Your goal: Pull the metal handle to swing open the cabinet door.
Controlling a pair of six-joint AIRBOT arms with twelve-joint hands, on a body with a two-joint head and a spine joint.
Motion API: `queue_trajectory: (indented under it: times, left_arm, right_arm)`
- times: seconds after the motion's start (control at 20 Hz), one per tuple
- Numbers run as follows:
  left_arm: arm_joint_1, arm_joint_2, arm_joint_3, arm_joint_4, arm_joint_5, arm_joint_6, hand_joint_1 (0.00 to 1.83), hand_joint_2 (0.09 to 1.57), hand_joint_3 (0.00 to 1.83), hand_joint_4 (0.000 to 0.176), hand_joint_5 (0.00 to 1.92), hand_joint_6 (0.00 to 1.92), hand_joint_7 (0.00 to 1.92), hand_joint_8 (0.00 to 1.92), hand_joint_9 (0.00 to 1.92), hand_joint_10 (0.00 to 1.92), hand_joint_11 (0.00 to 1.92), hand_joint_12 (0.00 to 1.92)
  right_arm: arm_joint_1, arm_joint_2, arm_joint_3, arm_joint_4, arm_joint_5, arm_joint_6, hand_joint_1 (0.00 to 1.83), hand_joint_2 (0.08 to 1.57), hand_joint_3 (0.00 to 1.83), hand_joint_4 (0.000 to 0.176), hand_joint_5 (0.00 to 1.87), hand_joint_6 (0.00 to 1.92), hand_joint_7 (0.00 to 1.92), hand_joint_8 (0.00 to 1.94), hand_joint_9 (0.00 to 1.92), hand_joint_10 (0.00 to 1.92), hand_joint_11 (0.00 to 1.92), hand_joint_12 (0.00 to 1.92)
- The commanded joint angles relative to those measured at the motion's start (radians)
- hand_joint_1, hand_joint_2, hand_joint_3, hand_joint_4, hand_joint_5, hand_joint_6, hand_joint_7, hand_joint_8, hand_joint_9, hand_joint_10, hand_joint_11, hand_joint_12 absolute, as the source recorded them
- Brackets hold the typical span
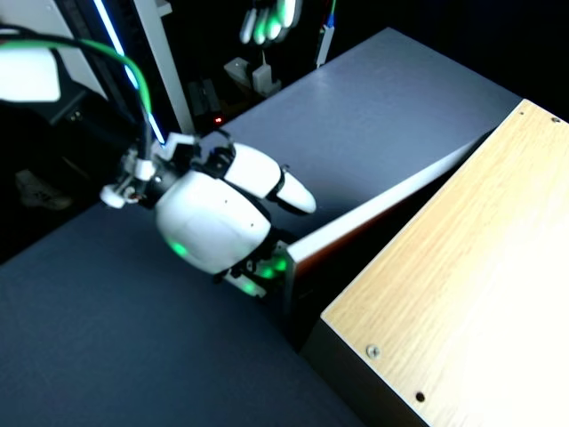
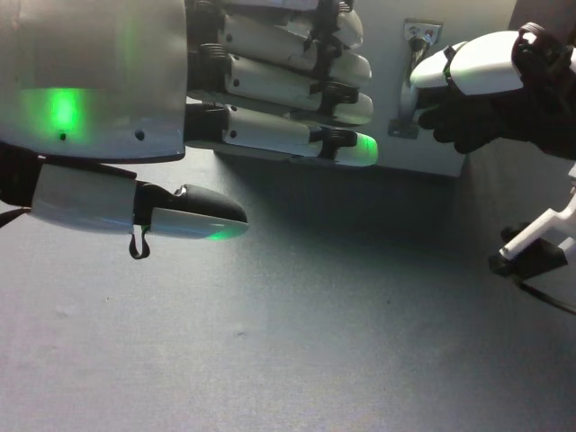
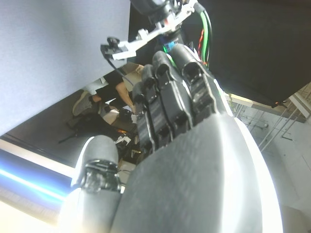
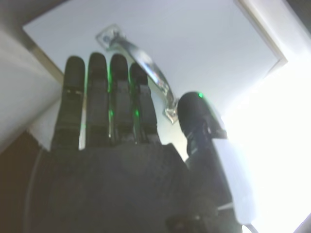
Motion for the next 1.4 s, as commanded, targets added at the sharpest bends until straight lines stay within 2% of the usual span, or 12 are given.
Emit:
queue_trajectory:
  times: [0.0, 0.6, 0.9, 1.35]
  left_arm:
    - [-0.009, 0.008, 0.001, -0.099, -0.025, 0.008, 0.0, 1.51, 0.0, 0.0, 0.39, 0.0, 0.43, 0.0, 0.41, 0.0, 0.03, 0.82]
    - [-0.009, 0.008, 0.001, -0.099, -0.025, 0.008, 0.0, 1.51, 0.0, 0.0, 0.39, 0.0, 0.44, 0.0, 0.42, 0.0, 0.04, 0.83]
    - [-0.009, 0.008, 0.001, -0.099, -0.025, 0.008, 0.0, 1.51, 0.0, 0.0, 0.37, 0.0, 0.42, 0.0, 0.4, 0.0, 0.02, 0.82]
    - [-0.009, 0.008, 0.001, -0.099, -0.025, 0.008, 0.0, 1.51, 0.0, 0.0, 0.36, 0.0, 0.41, 0.0, 0.4, 0.0, 0.03, 0.81]
  right_arm:
    - [0.005, 0.002, -0.012, -0.03, 0.057, 0.008, 0.0, 1.57, 0.11, 0.0, 0.41, 0.0, 0.44, 0.0, 0.4, 0.0, 0.0, 1.01]
    - [-0.004, 0.022, -0.124, -0.03, 0.02, 0.008, 0.0, 1.57, 0.1, 0.0, 0.42, 0.0, 0.44, 0.0, 0.4, 0.0, 0.0, 1.02]
    - [-0.034, 0.0, -0.178, -0.03, 0.017, 0.008, 0.0, 1.57, 0.1, 0.0, 0.43, 0.01, 0.45, 0.0, 0.41, 0.0, 0.0, 1.04]
    - [-0.05, 0.014, -0.209, -0.03, 0.006, 0.008, 0.0, 1.57, 0.1, 0.0, 0.43, 0.0, 0.45, 0.0, 0.41, 0.0, 0.0, 1.0]
